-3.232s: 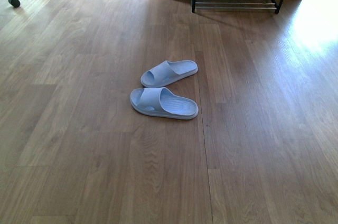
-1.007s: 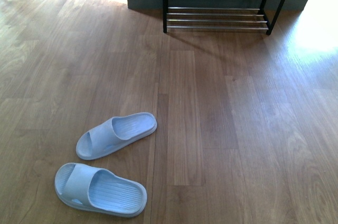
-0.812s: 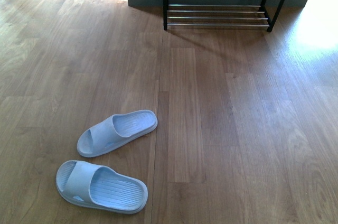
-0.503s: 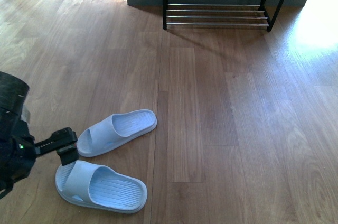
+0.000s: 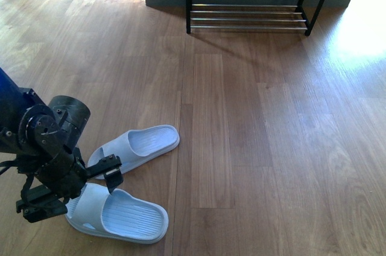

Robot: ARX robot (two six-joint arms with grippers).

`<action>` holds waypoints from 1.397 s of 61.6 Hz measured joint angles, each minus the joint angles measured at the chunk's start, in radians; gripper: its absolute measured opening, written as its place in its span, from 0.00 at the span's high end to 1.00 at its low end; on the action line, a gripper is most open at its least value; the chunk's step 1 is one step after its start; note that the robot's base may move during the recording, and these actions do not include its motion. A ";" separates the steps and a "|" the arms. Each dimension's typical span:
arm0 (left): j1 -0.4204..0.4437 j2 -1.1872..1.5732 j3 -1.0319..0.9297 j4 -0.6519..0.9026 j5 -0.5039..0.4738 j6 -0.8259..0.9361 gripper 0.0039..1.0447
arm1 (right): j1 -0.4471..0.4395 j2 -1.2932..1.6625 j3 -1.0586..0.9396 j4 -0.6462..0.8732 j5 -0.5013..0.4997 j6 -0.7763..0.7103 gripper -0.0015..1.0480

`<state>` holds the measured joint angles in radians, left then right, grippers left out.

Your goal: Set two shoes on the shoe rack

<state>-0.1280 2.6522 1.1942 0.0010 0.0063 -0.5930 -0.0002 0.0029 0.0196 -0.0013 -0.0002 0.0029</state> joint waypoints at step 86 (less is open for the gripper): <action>0.012 0.338 0.450 -0.439 -0.006 -0.023 0.72 | 0.000 0.000 0.000 0.000 0.000 0.000 0.09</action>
<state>-0.1158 2.9902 1.6444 -0.4381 0.0006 -0.6163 -0.0002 0.0029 0.0196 -0.0017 -0.0002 0.0029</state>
